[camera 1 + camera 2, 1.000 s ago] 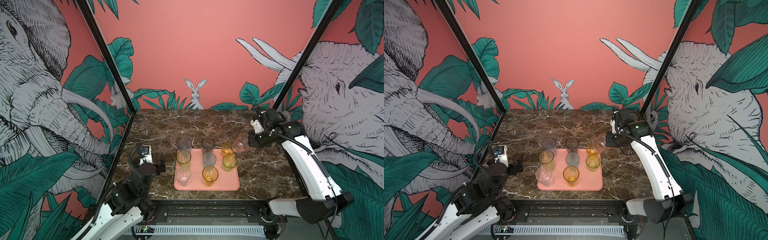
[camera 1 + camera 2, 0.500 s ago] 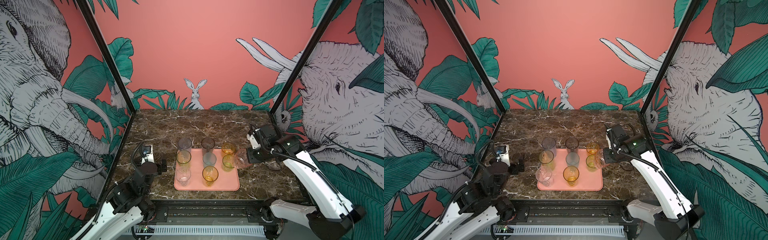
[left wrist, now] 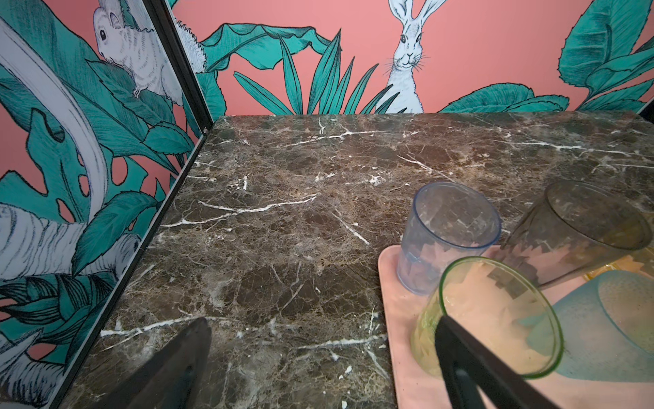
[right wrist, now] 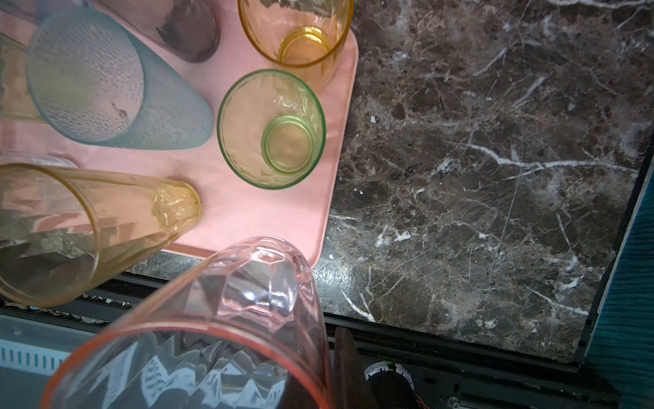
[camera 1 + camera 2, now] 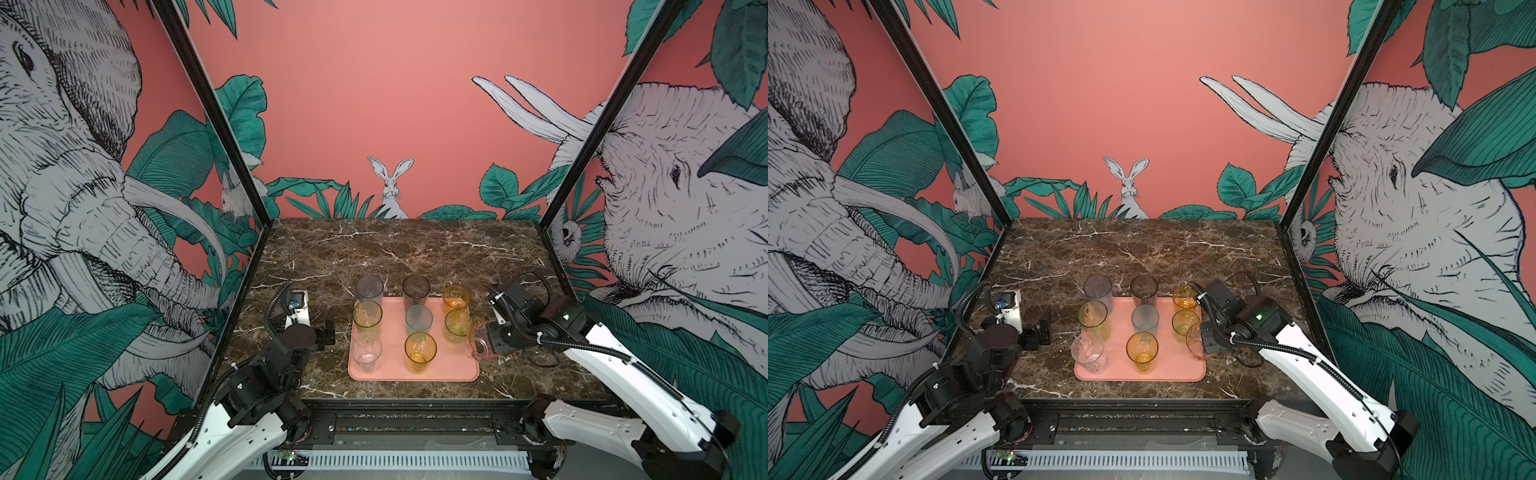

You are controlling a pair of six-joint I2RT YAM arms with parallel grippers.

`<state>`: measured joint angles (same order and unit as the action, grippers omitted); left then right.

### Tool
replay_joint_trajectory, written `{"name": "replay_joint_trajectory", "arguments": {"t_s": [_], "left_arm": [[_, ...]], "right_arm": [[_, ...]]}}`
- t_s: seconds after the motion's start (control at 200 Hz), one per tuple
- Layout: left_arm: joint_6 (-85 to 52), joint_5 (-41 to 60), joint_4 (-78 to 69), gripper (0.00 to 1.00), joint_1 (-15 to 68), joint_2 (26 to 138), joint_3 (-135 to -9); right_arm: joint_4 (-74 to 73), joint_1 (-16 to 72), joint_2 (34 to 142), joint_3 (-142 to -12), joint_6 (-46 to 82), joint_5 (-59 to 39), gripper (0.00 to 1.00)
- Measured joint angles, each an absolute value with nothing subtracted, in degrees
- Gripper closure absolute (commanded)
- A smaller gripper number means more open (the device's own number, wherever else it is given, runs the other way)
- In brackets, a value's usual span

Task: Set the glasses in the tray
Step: 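Lift the pink cup with the right gripper and carry it toward the tray, then lower the pink cup onto the tray's near corner below the green cup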

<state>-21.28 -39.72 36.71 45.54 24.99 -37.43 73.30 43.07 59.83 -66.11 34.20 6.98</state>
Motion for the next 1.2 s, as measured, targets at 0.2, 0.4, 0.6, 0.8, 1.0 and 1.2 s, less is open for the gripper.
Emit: {"name": "replay_joint_trajectory", "arguments": {"t_s": [0.2,0.4,0.6,0.8,1.0,1.2], "left_arm": [[-21.5,-39.5,36.4,0.01,45.5,25.0,-36.9],[-21.6,-39.4,36.2,0.01,45.5,25.0,-36.2],[-21.7,-39.4,36.1,0.01,45.5,24.1,-35.8],[-21.7,-39.4,36.0,0.0,45.5,23.3,-35.2],[-21.7,-39.4,35.6,0.01,45.5,23.5,-35.1],[-21.6,-39.4,35.1,0.01,45.5,24.3,-35.0]], "right_arm": [[70.9,46.4,60.1,-61.5,37.8,8.1,1.0],[68.1,47.2,60.4,-58.1,39.8,8.6,1.0],[64.3,47.3,61.3,-54.8,41.1,8.6,1.0],[60.5,47.3,62.1,-51.9,42.2,8.6,1.0],[57.2,47.3,63.7,-49.1,43.2,8.3,1.0],[54.6,47.3,64.1,-47.3,43.6,8.1,1.0]]}}
